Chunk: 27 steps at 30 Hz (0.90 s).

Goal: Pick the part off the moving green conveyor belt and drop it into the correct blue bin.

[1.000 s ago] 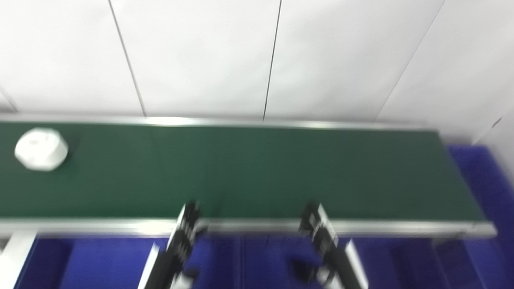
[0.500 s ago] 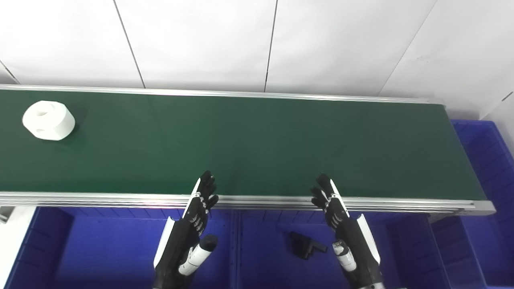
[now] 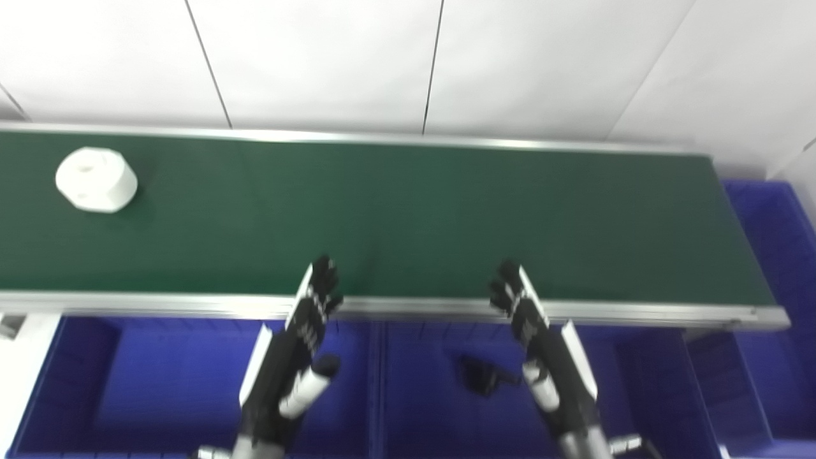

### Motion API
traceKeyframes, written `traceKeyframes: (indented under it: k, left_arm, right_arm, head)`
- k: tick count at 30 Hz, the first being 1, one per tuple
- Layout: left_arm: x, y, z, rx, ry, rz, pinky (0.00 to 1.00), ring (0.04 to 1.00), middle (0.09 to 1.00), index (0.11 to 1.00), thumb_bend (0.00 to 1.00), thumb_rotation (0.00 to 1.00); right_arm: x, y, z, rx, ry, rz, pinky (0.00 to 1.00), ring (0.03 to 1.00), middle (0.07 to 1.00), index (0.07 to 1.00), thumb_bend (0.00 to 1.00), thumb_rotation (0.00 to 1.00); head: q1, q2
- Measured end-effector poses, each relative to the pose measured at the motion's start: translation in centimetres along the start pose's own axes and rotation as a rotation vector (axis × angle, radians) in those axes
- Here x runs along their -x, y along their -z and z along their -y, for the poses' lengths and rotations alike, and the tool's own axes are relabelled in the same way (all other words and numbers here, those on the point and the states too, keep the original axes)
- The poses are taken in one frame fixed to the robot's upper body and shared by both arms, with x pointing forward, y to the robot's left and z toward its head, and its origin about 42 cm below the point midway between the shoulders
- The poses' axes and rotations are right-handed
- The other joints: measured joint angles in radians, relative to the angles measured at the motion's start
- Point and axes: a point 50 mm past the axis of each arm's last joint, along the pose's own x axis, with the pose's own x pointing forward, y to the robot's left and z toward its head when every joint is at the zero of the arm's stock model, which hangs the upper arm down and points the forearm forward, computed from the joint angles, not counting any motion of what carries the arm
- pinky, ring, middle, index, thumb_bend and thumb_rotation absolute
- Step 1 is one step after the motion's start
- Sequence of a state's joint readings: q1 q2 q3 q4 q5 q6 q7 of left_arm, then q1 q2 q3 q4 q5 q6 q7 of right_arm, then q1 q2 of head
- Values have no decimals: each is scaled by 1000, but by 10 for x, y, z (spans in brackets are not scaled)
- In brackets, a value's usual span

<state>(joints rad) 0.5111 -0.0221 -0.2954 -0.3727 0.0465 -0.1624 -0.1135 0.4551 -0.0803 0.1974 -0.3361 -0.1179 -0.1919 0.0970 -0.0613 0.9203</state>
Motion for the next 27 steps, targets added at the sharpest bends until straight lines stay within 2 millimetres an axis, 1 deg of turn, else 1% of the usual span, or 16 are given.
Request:
traceKeyframes:
  k: [4, 8, 12, 13, 15, 17, 21, 22, 26, 27]
  left_arm:
    - [-2, 0, 0, 0, 2, -9, 948, 987, 999, 989, 900, 853]
    - [-3, -1, -1, 0, 1, -14, 956, 991, 1000, 997, 854, 844]
    - [-3, -1, -1, -1, 1, -17, 959, 989, 1000, 995, 853, 839]
    - [-3, -2, -1, -1, 1, -16, 958, 990, 1000, 993, 868, 843]
    - [-3, -2, -1, -1, 1, -16, 955, 990, 1000, 991, 886, 845]
    - [-3, -2, -1, -1, 1, -16, 957, 990, 1000, 991, 892, 846]
    - [-3, -1, -1, -1, 1, -18, 958, 990, 1000, 995, 897, 849]
    - [-3, -1, -1, -1, 1, -18, 956, 988, 1000, 996, 898, 849]
    - [-1, 2, -2, -2, 2, -29, 948, 983, 995, 993, 905, 842]
    - [-1, 3, -2, -2, 1, -33, 946, 984, 994, 992, 909, 838]
  right_arm:
    - [-3, -1, -1, -10, 4, -12, 887, 919, 983, 1000, 956, 1000]
    - [-4, -1, -3, -16, 3, -15, 896, 919, 978, 1000, 955, 1000]
    - [-6, -1, -3, -19, 1, -10, 901, 923, 978, 1000, 952, 1000]
    - [-6, -1, -3, -20, 1, -9, 895, 921, 979, 1000, 955, 1000]
    - [-6, -1, -3, -20, 2, -10, 891, 921, 980, 1000, 957, 1000]
    - [-6, -1, -3, -21, 1, -10, 892, 923, 979, 1000, 954, 1000]
    - [-5, -1, -4, -22, 0, -12, 894, 925, 977, 1000, 950, 1000]
    - [-5, 0, -4, -21, 0, -14, 894, 925, 977, 1000, 953, 1000]
    - [-3, 3, -5, -19, -1, -31, 897, 929, 977, 998, 959, 1000]
    - [-2, 4, -6, -20, -1, -34, 899, 931, 978, 997, 953, 1000]
  head:
    - [-3, 3]
    - [-6, 11]
    - [-6, 11]
    - [-8, 2]
    - [-8, 2]
    - [-11, -18]
    - [-12, -32]
    - [-11, -43]
    - [-8, -57]
    - [-5, -66]
